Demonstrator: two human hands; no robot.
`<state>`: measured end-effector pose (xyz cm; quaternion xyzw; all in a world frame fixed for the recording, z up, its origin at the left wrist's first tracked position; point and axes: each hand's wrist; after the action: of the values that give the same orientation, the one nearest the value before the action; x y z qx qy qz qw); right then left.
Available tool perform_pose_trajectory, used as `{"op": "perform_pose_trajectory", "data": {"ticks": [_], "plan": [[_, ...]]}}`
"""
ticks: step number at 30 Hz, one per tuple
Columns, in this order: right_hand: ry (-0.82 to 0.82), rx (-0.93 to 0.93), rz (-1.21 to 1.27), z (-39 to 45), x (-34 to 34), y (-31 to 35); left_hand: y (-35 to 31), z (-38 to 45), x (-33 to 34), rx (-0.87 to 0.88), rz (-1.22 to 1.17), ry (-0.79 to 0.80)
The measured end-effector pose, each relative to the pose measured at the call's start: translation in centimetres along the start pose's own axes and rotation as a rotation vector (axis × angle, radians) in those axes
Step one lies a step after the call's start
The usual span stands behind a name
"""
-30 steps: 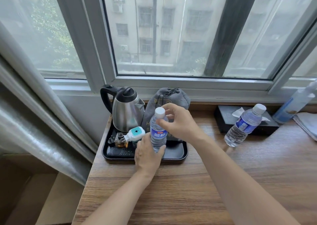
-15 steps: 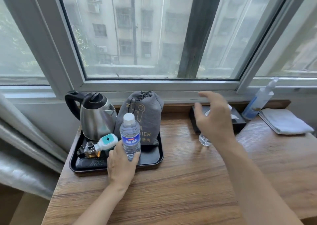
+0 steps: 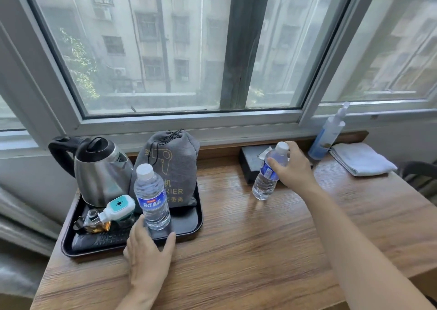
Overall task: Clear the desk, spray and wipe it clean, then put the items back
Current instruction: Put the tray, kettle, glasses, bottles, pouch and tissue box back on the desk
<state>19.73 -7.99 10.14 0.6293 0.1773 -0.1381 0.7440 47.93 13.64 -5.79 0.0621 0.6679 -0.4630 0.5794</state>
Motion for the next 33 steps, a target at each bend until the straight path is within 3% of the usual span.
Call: {"op": "perform_pose_trajectory", "data": {"ticks": [4,8,12,15,18,20,23,33], "plan": [[0.023,-0.064,0.006,-0.5,-0.3,-0.1,-0.5,-1.3,-0.7,0.013,-0.025,-0.043],[0.159,-0.140,0.011,-1.9,0.1,1.3,-2.2,-2.2,-1.6,0.333,-0.092,-0.169],[0.379,-0.174,0.151,-3.7,1.4,4.4,-4.4,-1.7,-2.3,0.472,-0.020,0.069],[0.541,-0.201,0.214,-4.7,3.3,6.8,-5.9,-1.0,-3.0,0.405,0.037,0.252],[0.668,-0.237,0.238,-5.3,6.3,8.4,-6.5,-0.2,-4.0,0.408,-0.011,0.317],[0.734,-0.264,0.230,-5.8,8.4,9.1,-6.3,0.3,-4.4,0.411,0.000,0.313],[0.803,-0.295,0.220,-6.2,11.0,9.6,-5.7,1.0,-4.8,0.262,0.043,0.251],[0.840,-0.249,0.275,-5.3,13.9,9.2,-6.5,1.1,-2.8,0.058,0.121,0.152]]}}
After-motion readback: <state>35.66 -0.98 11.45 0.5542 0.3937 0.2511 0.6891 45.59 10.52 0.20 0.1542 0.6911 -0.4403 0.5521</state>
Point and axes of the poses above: each hand's wrist, its own z-axis towards the middle knuckle, its own x-axis out of the palm, y = z × x, and after that the axes turned 15 degrees about z, right-handed
